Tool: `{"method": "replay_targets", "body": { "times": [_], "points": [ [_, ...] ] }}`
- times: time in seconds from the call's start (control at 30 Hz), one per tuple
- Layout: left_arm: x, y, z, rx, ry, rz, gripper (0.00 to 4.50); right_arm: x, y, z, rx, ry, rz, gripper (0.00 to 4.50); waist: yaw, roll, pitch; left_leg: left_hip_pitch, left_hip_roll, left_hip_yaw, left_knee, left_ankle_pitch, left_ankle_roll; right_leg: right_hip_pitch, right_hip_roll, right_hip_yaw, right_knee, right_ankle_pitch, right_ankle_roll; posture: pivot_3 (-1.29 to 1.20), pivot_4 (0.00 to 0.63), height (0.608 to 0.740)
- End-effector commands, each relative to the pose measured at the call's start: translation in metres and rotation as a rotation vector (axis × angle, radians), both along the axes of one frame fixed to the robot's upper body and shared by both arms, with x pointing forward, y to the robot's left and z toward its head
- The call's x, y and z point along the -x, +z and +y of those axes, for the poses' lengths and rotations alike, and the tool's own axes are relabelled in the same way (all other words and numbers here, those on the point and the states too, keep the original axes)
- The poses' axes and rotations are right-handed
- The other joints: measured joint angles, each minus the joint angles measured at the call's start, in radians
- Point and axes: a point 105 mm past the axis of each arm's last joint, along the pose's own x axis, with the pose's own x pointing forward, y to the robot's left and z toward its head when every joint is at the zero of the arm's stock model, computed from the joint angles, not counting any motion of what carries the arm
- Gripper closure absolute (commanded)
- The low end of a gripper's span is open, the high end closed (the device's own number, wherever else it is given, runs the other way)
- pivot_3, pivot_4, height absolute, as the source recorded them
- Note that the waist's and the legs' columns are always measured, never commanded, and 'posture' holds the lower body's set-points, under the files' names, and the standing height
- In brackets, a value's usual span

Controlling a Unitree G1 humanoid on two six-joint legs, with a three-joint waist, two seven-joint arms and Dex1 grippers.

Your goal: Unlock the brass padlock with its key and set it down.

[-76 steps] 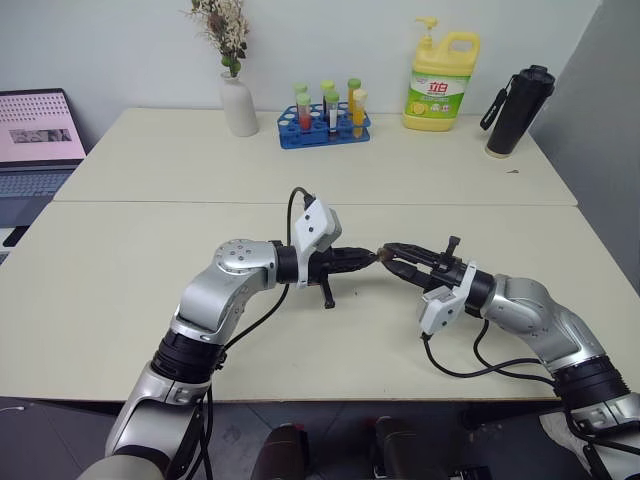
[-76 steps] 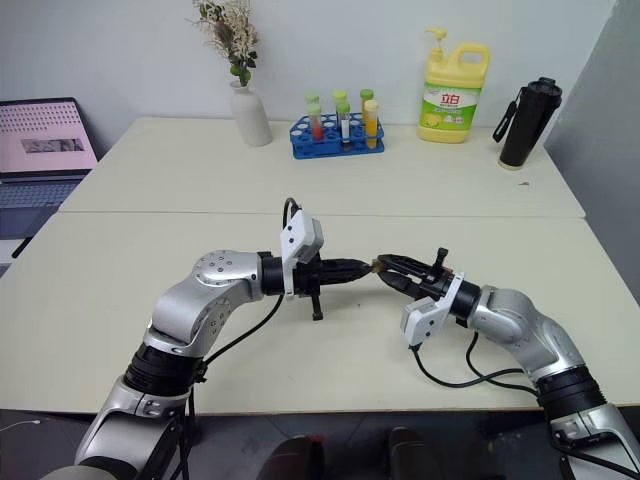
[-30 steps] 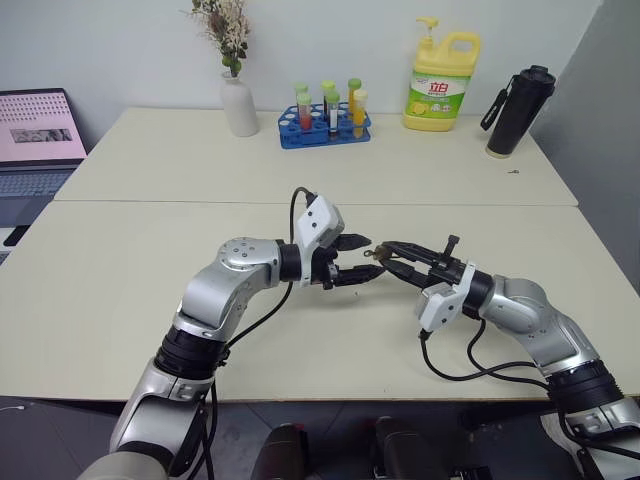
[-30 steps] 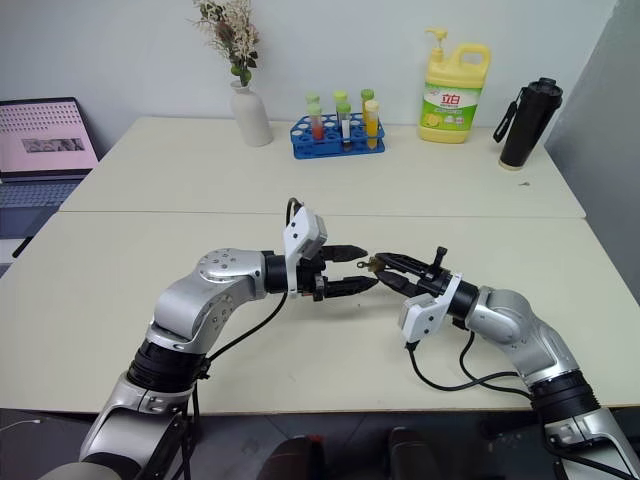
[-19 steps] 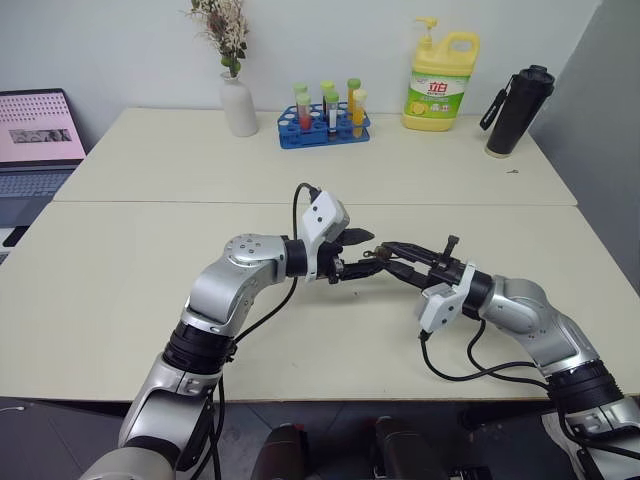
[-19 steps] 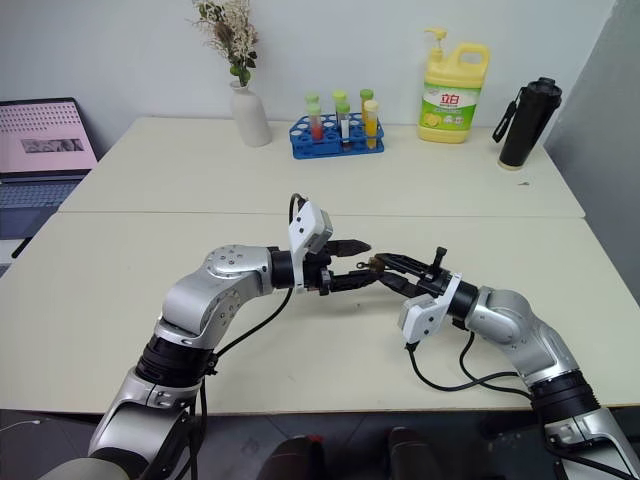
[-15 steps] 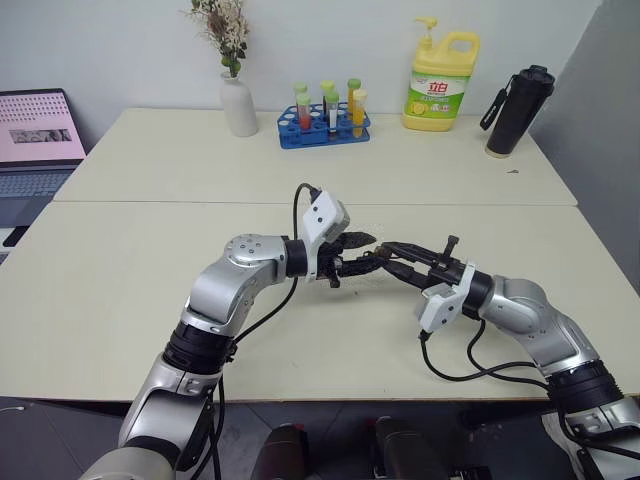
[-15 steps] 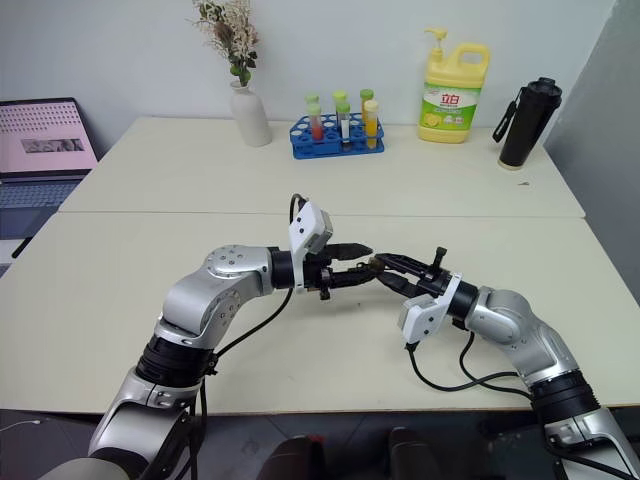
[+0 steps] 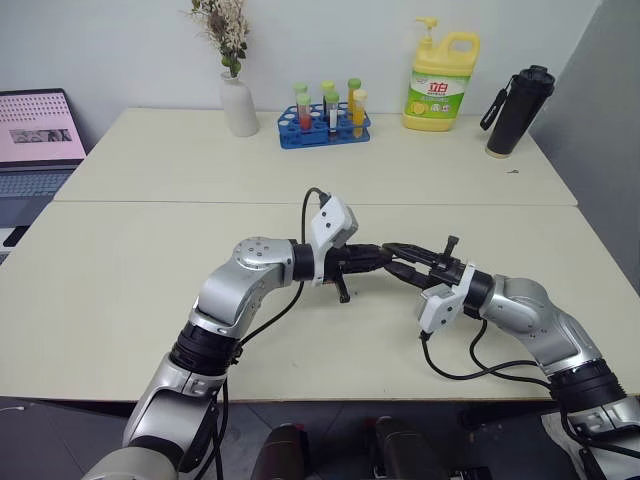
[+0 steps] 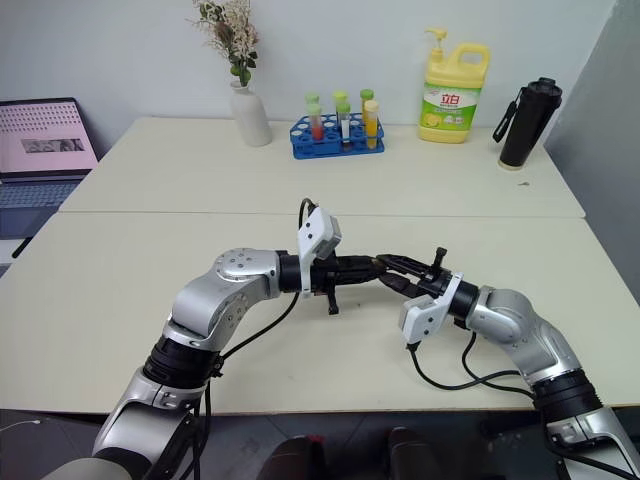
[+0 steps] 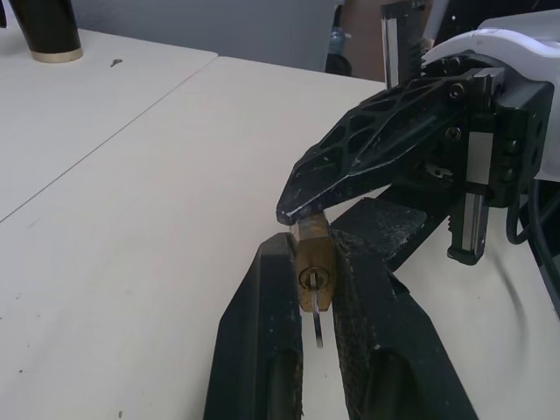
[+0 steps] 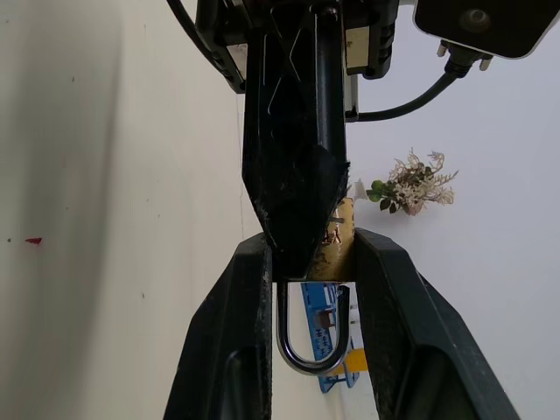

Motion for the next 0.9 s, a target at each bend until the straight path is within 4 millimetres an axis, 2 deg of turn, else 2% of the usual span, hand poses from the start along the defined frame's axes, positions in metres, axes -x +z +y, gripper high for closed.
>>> {"method": "replay_targets", "body": {
  "times": [0.03,0.13,0.27,0.37,0.47,0.57,0.7,0.83,0.9],
  "points": [
    [-0.005,0.013,0.008,0.002,0.033,-0.071,4.34,0.006,0.011,0.001,-0.047,0.026,-0.019,2.82,0.000,0.000,0.000,0.000,0.000,0.000,0.000,0.000,0.000,0.000,0.000,0.000,0.000,0.000,0.000,0.00,0.150,0.740],
    [-0.005,0.012,0.013,-0.001,0.040,-0.073,4.34,0.004,0.014,-0.006,-0.054,0.000,0.000,1.84,0.000,0.000,0.000,0.000,0.000,0.000,0.000,0.000,0.000,0.000,0.000,0.000,0.000,0.000,0.000,0.00,0.150,0.740],
    [-0.005,0.011,0.018,0.000,0.045,-0.071,4.34,0.005,0.000,-0.023,0.052,-0.017,0.088,0.42,0.001,0.000,0.000,0.000,0.000,0.000,0.000,0.000,0.000,0.000,-0.001,0.000,0.000,0.000,0.000,0.00,0.150,0.740],
    [-0.004,0.012,0.019,0.008,0.045,-0.062,4.34,0.010,0.000,-0.032,0.018,-0.021,0.155,0.39,0.003,0.000,0.000,0.000,0.000,0.000,0.000,0.000,0.000,0.001,-0.001,0.000,-0.001,0.000,0.000,0.00,0.150,0.740],
    [-0.003,0.013,0.020,0.013,0.035,-0.052,4.34,0.020,0.002,-0.030,-0.064,-0.007,0.296,0.39,0.003,0.000,0.000,0.000,0.000,0.000,0.000,0.000,0.000,0.001,-0.001,0.000,0.000,0.000,0.000,0.00,0.150,0.740],
    [-0.001,0.014,0.019,0.018,0.010,-0.045,4.34,0.035,0.003,-0.025,-0.107,0.028,0.492,1.00,0.002,0.000,0.000,0.000,0.001,-0.001,0.000,0.000,0.000,0.001,0.000,-0.001,0.000,0.000,0.000,0.00,0.150,0.740],
    [0.004,0.018,0.018,0.031,-0.042,-0.037,4.34,0.044,0.011,-0.022,-0.164,0.035,0.702,2.47,0.001,0.000,0.000,0.000,0.001,-0.001,0.000,0.000,0.000,0.001,0.000,-0.001,0.000,0.000,0.000,0.00,0.150,0.740],
    [0.012,0.021,0.014,0.038,-0.099,-0.039,4.34,0.044,0.024,-0.014,-0.246,0.055,0.818,4.00,0.001,0.000,0.000,0.000,0.001,-0.001,0.000,0.000,0.000,0.001,0.000,-0.001,0.000,0.000,0.001,0.00,0.150,0.740],
    [0.017,0.021,0.013,0.035,-0.129,-0.044,4.34,0.043,0.026,-0.011,-0.261,0.061,0.842,4.50,0.001,0.000,0.000,0.000,0.001,-0.002,0.000,0.000,0.000,0.001,0.000,-0.002,0.000,0.000,0.001,0.00,0.150,0.740]
  ]
}}
